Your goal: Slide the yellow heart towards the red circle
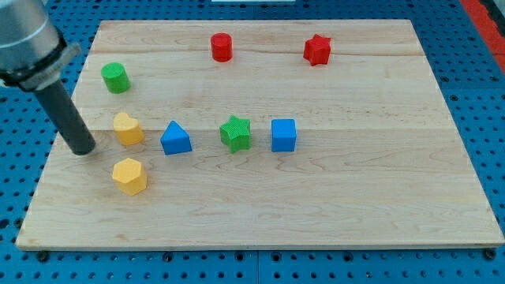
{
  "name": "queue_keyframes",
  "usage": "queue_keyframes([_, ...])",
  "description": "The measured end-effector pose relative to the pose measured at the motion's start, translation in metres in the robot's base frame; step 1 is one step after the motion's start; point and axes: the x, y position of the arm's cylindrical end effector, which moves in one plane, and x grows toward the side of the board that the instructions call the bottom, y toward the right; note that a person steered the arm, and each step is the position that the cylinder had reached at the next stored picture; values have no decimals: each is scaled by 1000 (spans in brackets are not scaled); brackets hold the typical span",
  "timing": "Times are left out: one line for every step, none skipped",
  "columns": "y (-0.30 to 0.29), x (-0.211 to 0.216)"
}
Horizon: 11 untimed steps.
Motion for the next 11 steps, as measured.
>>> queue_keyframes([82, -24])
queue_keyframes([99, -55])
queue_keyframes([76, -34])
queue_keyframes([40, -9])
queue_keyframes([44, -6])
queue_keyframes([22, -16])
queue_keyframes([13, -16])
queue_keyframes([2, -16])
queue_keyframes([-12, -9])
queue_keyframes([-35, -28])
queue_keyframes([-5, -48])
